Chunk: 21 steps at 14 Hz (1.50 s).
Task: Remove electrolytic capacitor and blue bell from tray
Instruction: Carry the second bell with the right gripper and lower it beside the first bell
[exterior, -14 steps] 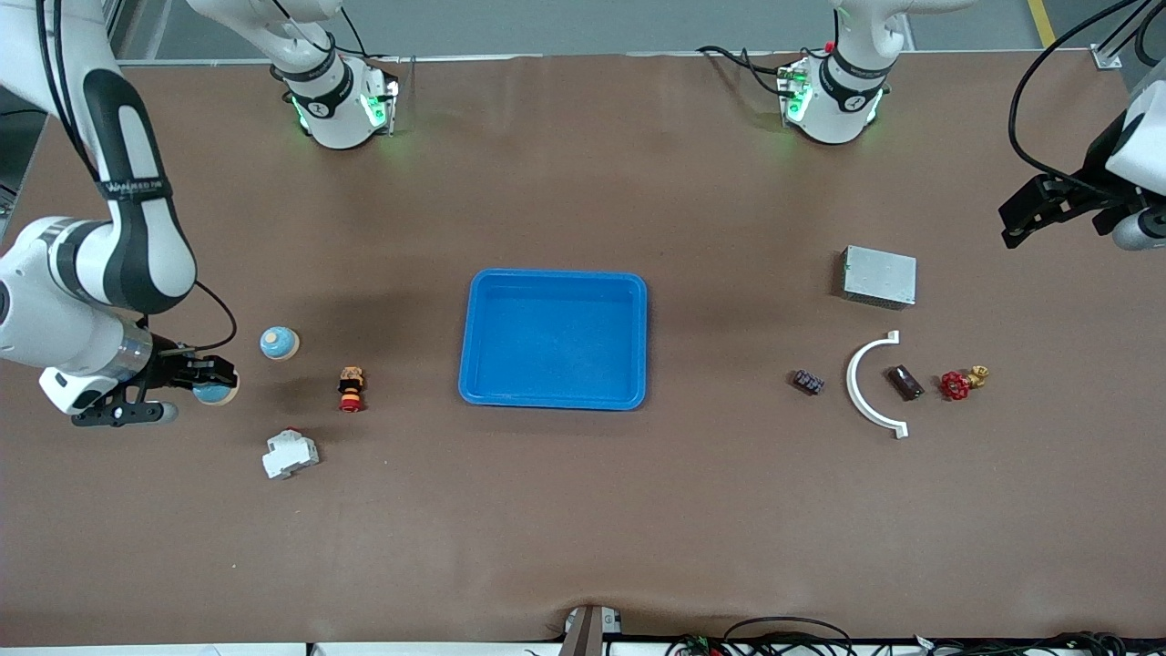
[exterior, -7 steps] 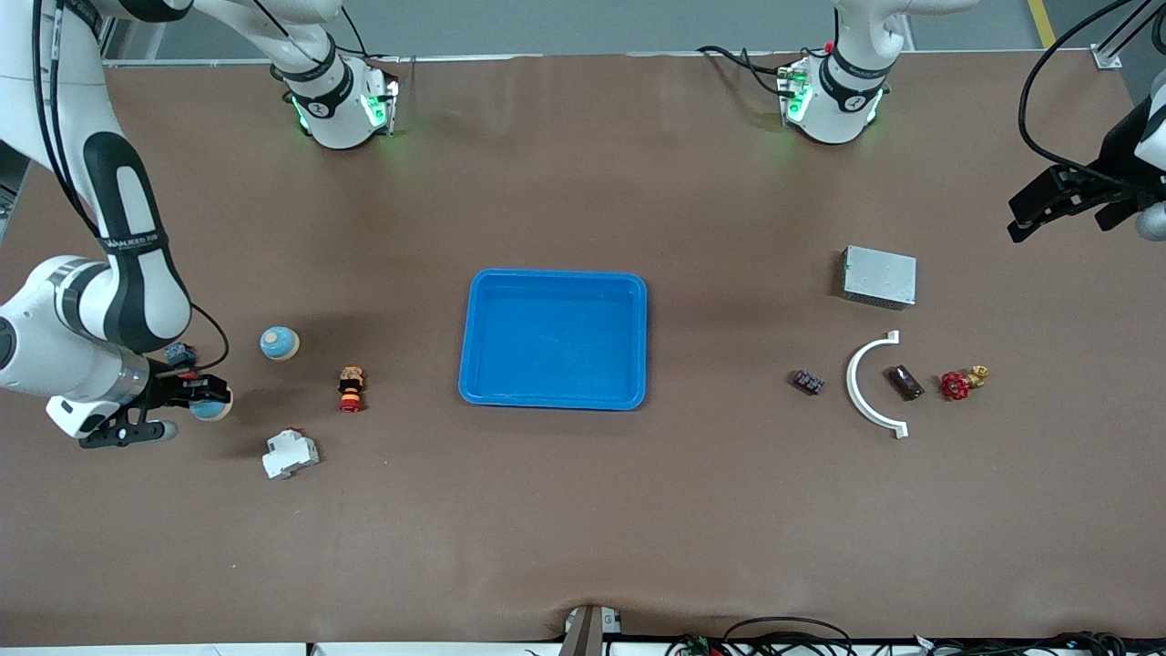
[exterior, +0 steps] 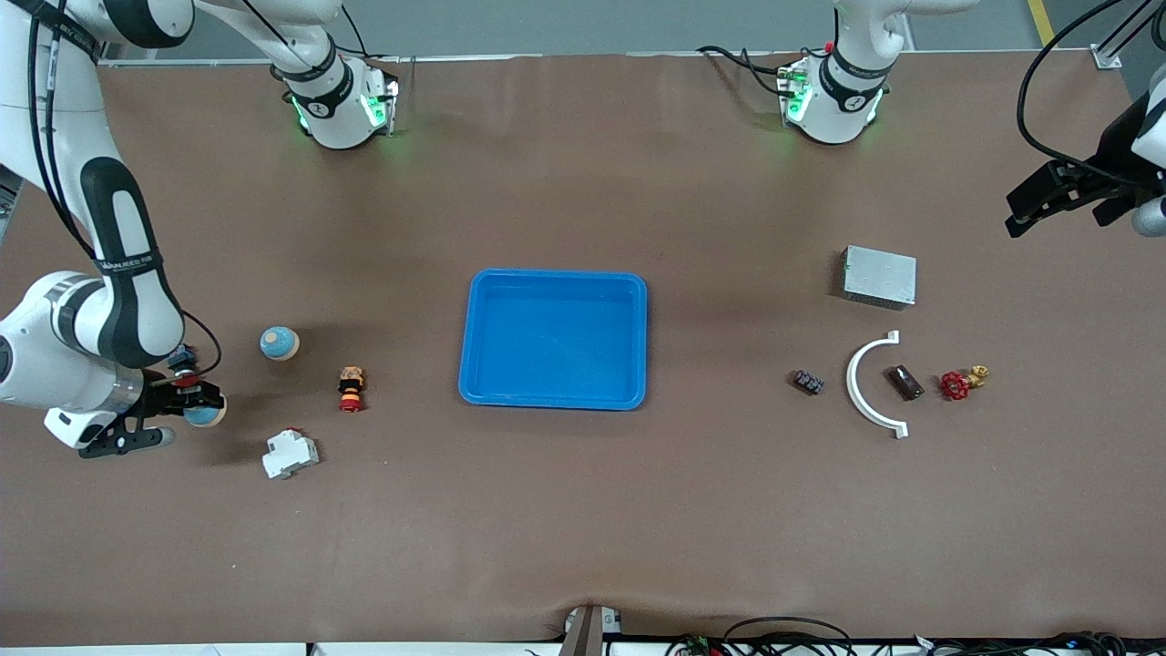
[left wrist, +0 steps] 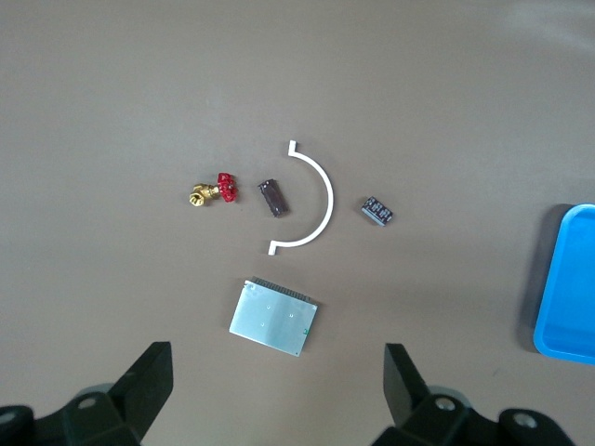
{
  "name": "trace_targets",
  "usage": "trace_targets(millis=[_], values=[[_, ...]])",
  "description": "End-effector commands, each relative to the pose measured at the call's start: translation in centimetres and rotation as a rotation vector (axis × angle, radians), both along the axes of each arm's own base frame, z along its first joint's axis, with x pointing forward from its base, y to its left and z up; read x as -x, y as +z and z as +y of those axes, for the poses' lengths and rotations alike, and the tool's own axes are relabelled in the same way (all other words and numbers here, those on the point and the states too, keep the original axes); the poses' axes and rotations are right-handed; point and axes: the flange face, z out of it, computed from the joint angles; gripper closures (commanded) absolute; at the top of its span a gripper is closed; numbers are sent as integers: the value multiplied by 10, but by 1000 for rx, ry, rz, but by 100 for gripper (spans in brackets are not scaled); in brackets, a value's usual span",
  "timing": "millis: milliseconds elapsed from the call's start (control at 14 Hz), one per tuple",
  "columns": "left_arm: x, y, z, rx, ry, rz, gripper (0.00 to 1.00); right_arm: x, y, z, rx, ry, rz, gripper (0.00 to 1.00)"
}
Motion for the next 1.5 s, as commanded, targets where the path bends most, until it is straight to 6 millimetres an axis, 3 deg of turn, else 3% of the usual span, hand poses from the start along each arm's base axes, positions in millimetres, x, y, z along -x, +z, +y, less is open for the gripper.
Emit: trace_targets(millis=[0, 214, 1425], values=[[10, 8, -1, 18, -24, 1, 0, -5, -7, -14, -5, 35, -23, 100], [10, 8, -2, 18, -28, 1, 0, -4, -14, -22, -1, 35, -35, 100], [16, 5, -9, 14, -36, 40, 0, -2, -37, -32, 12, 23, -54, 100]])
